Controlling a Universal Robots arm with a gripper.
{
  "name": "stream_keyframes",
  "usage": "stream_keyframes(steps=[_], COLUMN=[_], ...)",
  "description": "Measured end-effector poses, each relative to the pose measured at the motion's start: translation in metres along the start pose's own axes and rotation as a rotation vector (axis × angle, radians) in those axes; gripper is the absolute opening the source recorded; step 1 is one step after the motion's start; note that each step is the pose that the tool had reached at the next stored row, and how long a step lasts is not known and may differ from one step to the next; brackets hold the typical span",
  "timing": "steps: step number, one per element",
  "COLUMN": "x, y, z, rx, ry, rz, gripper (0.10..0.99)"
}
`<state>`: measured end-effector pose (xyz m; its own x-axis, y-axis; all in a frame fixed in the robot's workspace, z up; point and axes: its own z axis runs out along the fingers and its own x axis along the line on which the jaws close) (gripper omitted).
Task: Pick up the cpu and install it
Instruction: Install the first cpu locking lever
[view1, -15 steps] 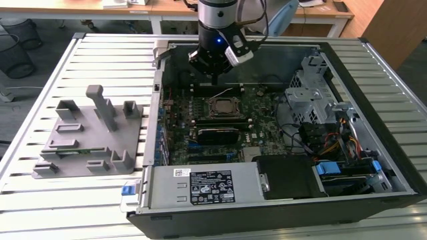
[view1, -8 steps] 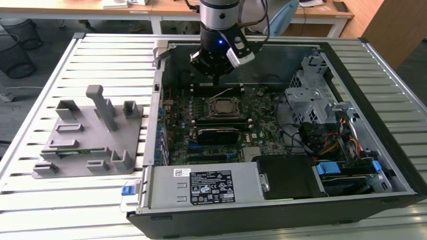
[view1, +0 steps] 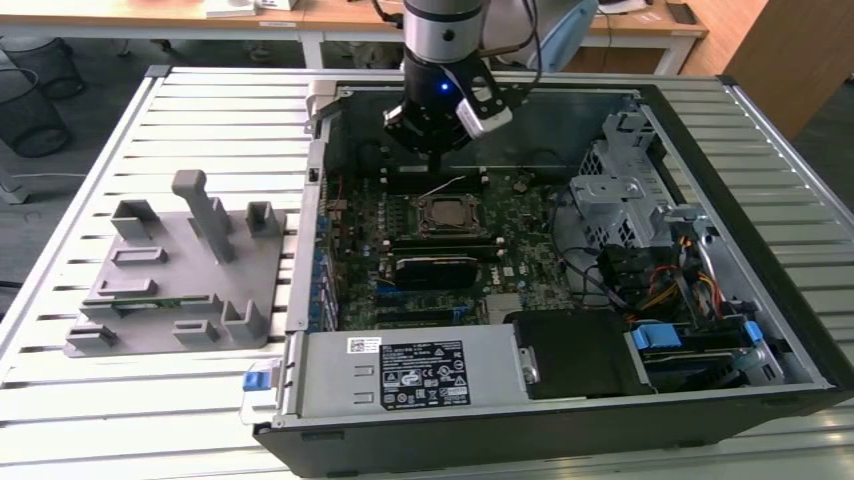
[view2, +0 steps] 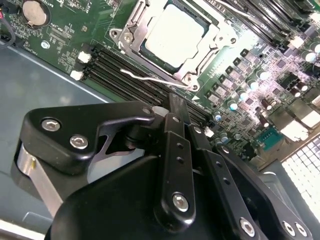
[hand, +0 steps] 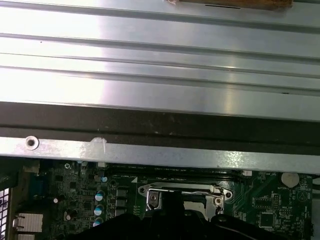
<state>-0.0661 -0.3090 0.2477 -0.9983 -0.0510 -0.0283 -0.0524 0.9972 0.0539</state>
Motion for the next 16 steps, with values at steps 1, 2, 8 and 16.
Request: stream_keyframes(steps=[1, 2, 8, 16], x=[-0.0001, -0.0002, -0.0035, -0.0137], y=[0.0, 0.0, -0.0003, -0.001], z=[0.0003, 0.0006, 0.0028, 0.0065], rx=[0.0, -0.001, -0.001, -0.004], ry=[0.0, -0.0001, 0.0001, 0.0015], rz=[0.0, 0.0, 0.0, 0.0], gripper=[0.106, 0.106, 0.106, 0.106])
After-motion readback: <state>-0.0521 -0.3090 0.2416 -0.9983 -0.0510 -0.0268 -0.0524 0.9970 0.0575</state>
